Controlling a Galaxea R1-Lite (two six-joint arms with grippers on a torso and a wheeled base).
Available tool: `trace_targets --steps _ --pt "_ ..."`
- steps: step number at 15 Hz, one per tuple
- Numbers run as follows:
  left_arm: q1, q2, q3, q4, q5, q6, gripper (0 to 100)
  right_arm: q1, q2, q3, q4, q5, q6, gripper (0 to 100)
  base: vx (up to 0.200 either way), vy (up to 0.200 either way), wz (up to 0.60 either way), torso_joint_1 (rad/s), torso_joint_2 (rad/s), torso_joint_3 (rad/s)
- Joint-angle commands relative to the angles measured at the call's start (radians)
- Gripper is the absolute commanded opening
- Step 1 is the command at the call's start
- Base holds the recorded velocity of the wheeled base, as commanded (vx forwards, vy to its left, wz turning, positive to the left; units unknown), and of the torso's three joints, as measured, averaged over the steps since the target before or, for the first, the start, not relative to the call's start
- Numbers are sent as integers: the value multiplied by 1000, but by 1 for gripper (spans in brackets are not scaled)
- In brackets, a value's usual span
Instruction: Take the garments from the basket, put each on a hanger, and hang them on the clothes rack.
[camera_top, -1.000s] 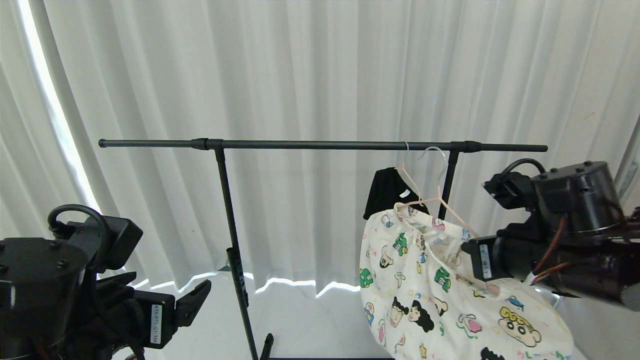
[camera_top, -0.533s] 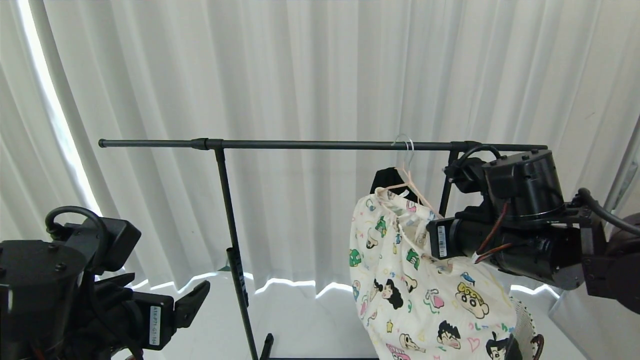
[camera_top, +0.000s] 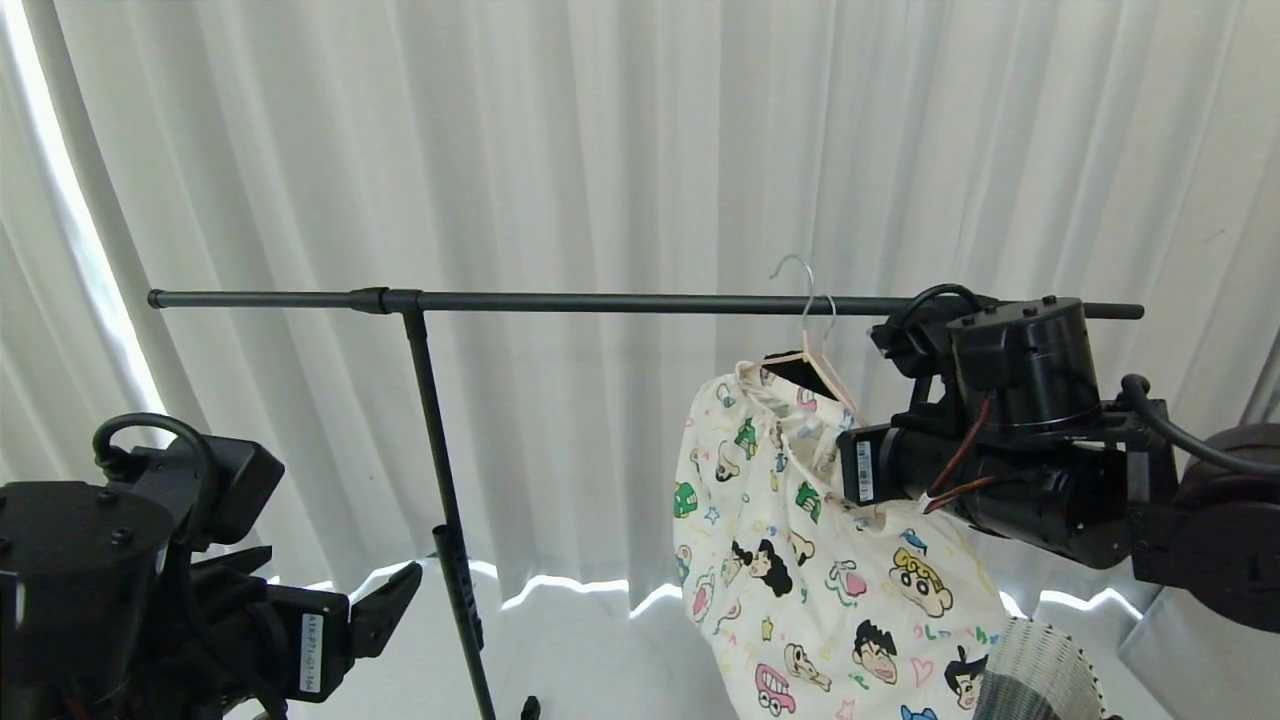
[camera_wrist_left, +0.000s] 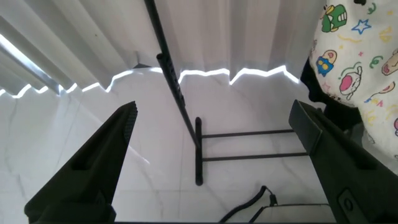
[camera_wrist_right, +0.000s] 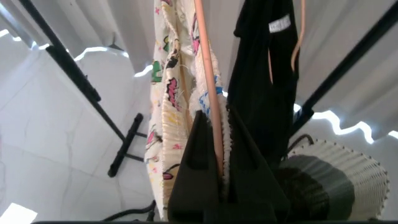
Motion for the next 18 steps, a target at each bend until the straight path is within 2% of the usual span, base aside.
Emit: trace_targets --steps 1,9,18 --pt "-1 5 1 0 0 0 100 1 8 -10 -1 0 0 0 200 0 0 7 2 2" --pt "-32 3 21 0 0 0 100 2 26 -15 1 -1 2 0 200 0 0 2 1 1" --pt "-75 2 21 -3 2 0 100 -4 109 -17 1 -1 8 0 0 0 0 0 0 0"
